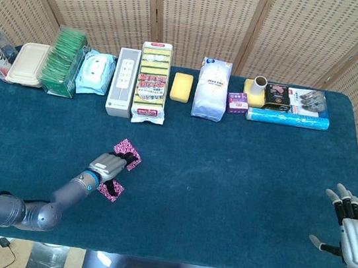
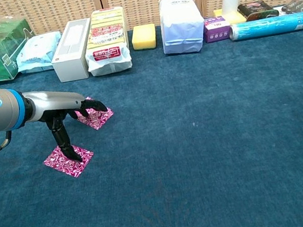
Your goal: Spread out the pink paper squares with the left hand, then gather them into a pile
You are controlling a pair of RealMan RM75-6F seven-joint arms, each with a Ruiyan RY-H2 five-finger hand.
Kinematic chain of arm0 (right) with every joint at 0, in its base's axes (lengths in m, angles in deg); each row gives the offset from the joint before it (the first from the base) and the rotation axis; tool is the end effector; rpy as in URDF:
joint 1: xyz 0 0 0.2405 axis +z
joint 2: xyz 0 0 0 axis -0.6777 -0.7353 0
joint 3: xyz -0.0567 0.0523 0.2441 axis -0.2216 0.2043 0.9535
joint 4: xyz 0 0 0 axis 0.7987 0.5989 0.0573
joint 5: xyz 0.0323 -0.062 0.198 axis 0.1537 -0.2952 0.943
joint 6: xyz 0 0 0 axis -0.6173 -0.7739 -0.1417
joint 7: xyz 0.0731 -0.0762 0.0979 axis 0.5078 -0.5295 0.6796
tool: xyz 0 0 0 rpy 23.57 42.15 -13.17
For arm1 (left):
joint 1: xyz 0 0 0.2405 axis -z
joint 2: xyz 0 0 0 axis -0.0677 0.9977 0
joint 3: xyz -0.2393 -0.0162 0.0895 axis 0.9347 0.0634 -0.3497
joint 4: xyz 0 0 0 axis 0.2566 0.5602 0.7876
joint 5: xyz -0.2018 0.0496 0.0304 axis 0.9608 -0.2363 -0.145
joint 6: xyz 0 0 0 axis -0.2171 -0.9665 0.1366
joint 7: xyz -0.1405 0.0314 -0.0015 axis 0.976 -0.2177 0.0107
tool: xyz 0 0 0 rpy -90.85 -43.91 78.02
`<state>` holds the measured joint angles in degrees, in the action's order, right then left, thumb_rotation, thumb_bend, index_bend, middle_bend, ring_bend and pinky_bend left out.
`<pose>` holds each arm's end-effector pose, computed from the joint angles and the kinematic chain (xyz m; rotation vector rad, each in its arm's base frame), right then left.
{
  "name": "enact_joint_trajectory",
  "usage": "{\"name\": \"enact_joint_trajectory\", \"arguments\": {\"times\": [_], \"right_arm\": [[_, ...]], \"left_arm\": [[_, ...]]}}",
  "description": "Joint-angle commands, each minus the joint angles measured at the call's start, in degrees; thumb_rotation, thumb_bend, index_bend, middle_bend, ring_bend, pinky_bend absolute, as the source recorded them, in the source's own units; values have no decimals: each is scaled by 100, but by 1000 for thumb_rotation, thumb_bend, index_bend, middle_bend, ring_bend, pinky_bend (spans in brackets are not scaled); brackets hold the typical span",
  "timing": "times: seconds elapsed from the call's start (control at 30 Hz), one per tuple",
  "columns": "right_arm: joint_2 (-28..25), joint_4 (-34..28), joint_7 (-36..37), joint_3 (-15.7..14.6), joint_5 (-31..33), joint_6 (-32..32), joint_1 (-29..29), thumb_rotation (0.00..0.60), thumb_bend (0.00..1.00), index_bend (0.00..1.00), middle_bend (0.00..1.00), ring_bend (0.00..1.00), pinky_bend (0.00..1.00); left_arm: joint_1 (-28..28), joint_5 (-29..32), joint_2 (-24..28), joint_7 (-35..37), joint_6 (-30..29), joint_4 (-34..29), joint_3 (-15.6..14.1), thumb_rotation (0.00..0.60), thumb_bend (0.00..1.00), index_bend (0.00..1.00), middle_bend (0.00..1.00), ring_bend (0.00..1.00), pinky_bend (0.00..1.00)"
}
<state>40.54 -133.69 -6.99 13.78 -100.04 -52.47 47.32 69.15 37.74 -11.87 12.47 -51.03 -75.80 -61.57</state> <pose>-0.3084 -0.1785 0.1770 1.3696 -1.0235 0.9170 -0.1358 0.3253 -0.0371 -2.0630 -1.3094 -0.3964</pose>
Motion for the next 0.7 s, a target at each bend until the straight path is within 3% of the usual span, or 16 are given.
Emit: {"name": "enact_joint_trajectory", "arguments": {"times": [0.03, 0.7], "right_arm": [[0, 3, -3, -3, -3, 7, 2, 600, 0, 104, 0, 0, 0], [-11, -5, 8, -3, 1, 22, 4, 600, 0, 105, 0, 0, 0]], "left_arm": [[48, 31, -23, -36, -53, -91, 6, 600, 54, 0, 0, 103, 98], [432, 233, -299, -494, -369, -702, -31, 600, 54, 0, 0, 103, 98]]}}
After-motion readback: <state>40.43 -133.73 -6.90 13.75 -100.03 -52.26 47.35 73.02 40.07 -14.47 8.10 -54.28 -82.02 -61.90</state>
